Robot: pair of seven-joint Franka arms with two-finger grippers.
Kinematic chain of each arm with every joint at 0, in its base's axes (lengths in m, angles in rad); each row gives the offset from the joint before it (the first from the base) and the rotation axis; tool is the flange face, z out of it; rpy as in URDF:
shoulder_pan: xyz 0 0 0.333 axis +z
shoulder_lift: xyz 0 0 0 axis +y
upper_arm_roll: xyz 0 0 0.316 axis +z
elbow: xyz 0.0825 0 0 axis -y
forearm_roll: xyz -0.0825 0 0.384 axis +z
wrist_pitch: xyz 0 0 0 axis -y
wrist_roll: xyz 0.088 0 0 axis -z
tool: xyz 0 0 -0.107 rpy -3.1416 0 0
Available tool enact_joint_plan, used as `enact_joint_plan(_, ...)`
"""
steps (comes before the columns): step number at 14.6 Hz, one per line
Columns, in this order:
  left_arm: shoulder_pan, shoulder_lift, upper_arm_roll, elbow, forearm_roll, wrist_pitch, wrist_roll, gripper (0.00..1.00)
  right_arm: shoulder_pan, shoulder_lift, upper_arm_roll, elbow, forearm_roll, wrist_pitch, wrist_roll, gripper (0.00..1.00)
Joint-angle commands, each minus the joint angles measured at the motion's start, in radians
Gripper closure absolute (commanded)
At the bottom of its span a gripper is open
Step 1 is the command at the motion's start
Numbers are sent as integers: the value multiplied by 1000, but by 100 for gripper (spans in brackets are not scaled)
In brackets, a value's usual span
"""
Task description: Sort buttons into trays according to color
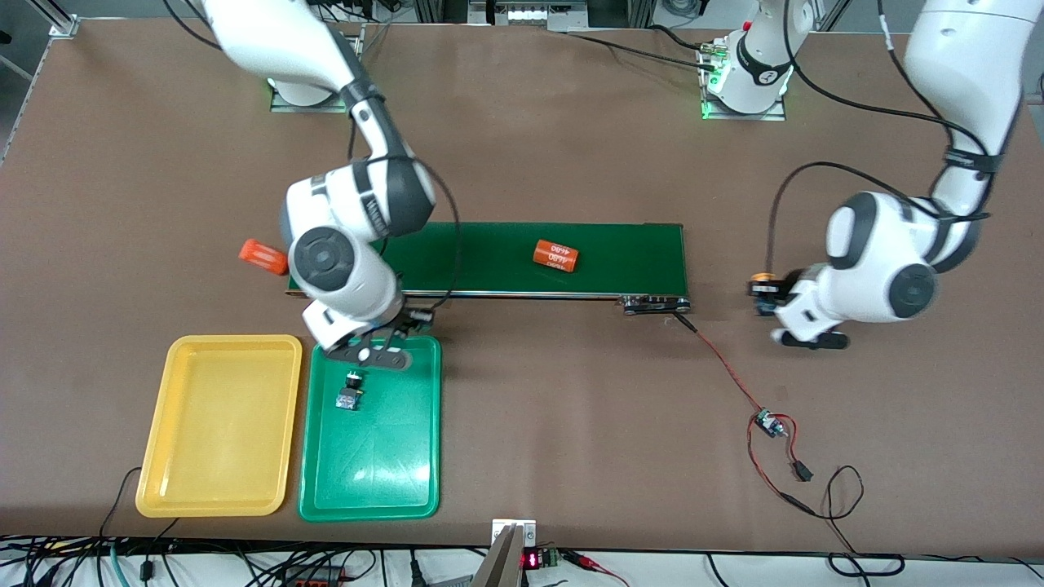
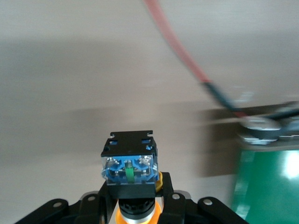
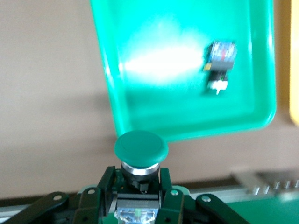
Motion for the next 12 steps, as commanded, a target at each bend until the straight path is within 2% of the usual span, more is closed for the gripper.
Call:
enact_joint_plan(1, -20, -16, -114, 6, -17, -23, -164, 84, -61, 122, 25, 121, 18, 48, -116, 100)
enact_joint_plan(2, -41, -11, -142, 6, -16, -17, -219, 84, -68, 156, 25, 147, 18, 71, -124, 100)
enact_joint_plan(5, -142, 6, -151, 5, -17, 37, -270, 83, -74, 253, 28, 254, 18, 129, -134, 100)
enact_joint_plan(7, -197, 36, -153, 1, -23, 51, -278, 82, -97, 280, 43, 268, 20, 175, -221, 100)
enact_joint_plan(8, -210, 45, -153, -3, -23, 52, -301, 80, -123, 285, 68, 268, 21, 182, -259, 100)
enact_joint_plan(9, -210, 49, -151, -2, -22, 52, -304, 75, -167, 287, 127, 268, 20, 188, -281, 100)
enact_joint_plan(10, -210, 49, -151, -2, -20, 59, -304, 58, -198, 287, 172, 268, 18, 198, -287, 100)
enact_joint_plan(11, -210, 46, -151, -8, -20, 68, -300, 1, -206, 294, 184, 268, 17, 209, -293, 100)
enact_joint_plan(12, -210, 41, -153, -6, -20, 68, -301, 0, -203, 312, 183, 268, 13, 220, -304, 100)
